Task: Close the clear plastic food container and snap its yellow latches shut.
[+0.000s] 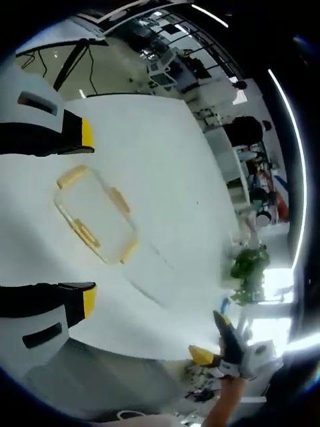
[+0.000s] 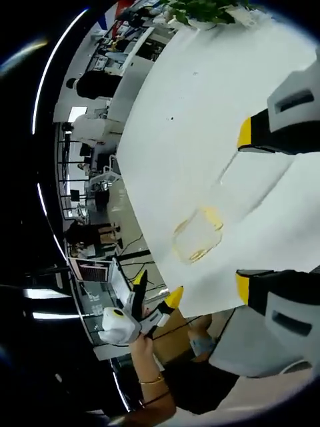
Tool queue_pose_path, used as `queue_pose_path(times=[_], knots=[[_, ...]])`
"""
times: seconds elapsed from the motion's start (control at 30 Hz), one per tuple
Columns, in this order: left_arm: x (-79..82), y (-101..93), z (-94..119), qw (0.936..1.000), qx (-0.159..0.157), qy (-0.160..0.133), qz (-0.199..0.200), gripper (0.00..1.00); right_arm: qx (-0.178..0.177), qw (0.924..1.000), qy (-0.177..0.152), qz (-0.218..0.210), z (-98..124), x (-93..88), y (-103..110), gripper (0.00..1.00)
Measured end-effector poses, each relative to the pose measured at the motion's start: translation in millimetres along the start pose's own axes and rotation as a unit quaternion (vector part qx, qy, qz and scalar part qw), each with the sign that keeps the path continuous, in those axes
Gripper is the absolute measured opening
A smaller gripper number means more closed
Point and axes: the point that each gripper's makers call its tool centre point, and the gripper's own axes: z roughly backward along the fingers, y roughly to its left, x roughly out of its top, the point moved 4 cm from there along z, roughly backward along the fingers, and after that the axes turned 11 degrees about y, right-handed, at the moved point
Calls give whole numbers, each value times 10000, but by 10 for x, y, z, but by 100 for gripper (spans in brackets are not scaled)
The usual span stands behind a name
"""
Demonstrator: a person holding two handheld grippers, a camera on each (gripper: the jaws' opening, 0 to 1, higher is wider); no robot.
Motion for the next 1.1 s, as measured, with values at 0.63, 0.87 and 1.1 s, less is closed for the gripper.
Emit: queue_pose_path(times=[0.63,0.87,1.1], knots=[[-22,204,-319,9982,-33,423,-416,75,560,9956,301,683,-682,245,-52,71],[-54,263,-405,9970,-220,489,-564,74,867,9890,411,1126,-874,276,-12,71],[-125,277,-467,9920,-430,667,-977,74,1132,9833,552,1314,-1089,267,21,71]])
